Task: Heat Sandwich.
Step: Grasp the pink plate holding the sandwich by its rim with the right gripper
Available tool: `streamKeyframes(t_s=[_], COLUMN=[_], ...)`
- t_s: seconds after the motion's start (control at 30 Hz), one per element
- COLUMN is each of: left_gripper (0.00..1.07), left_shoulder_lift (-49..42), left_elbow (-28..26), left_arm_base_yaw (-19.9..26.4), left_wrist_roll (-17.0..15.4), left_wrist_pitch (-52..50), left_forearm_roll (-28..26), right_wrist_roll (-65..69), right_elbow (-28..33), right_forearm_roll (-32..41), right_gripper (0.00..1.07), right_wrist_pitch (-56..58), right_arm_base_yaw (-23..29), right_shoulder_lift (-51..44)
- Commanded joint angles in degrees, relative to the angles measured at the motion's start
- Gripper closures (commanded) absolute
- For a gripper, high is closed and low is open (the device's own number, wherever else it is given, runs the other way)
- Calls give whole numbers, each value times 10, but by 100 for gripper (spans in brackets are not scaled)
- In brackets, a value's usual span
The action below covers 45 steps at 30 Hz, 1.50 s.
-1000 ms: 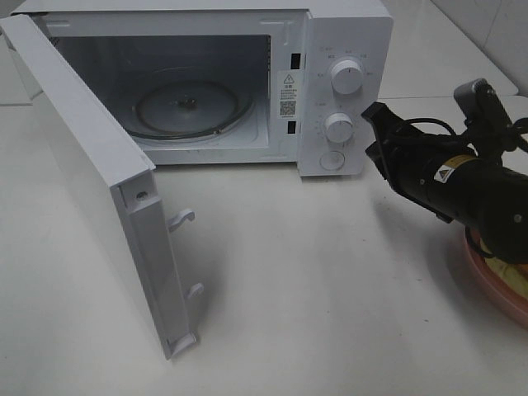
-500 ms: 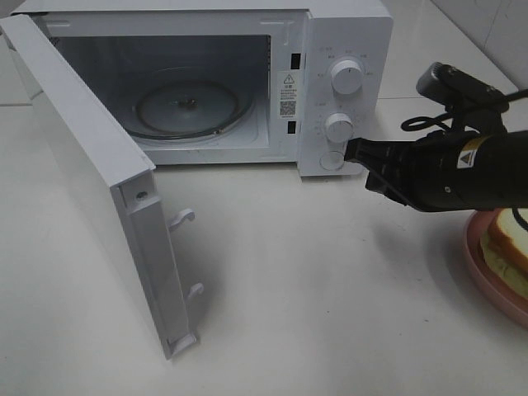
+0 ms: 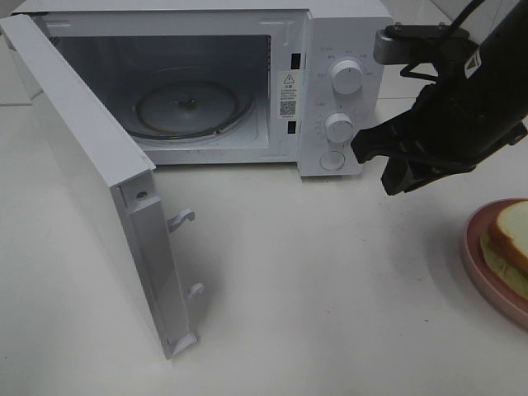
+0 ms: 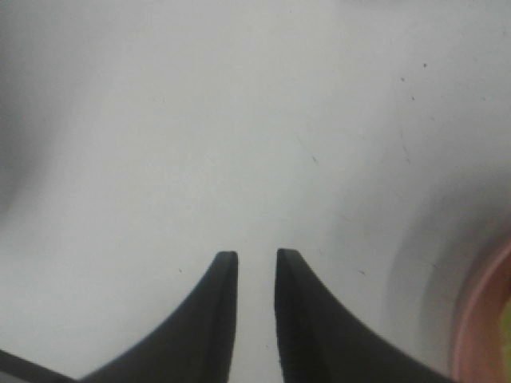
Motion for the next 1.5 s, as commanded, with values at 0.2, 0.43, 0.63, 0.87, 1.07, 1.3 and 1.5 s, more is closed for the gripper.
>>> streamKeyframes(t_s=[0.2, 0.43, 0.63, 0.87, 1.07, 1.3, 1.5], left_gripper=[9, 9, 9, 9, 9, 9, 9], left_shoulder_lift=[-13, -13, -13, -13, -13, -13, -13], left_elbow=[2, 2, 2, 2, 2, 2, 2], left_arm_base_yaw=[2, 2, 2, 2, 2, 2, 2], left_wrist_roll=[-3, -3, -3, -3, -3, -3, -3], left_wrist_pitch=[-7, -7, -7, -7, -7, -7, -7], left_forearm_roll=[-5, -5, -5, -5, -5, -5, -5], right_wrist_roll=[-7, -1, 34, 93, 151, 166, 137], right_elbow=[-42, -49, -49, -49, -49, -48, -48], right_forearm_roll=[-66, -96, -96, -103, -161, -172, -121], right_gripper=[34, 10, 15, 17, 19, 29, 32], right_wrist_pitch=[137, 213, 213, 212, 229, 227, 225], right_arm_base_yaw=[-2, -2, -2, -2, -2, -2, -58], right_shoulder_lift=[-4, -4, -4, -4, -4, -4, -4])
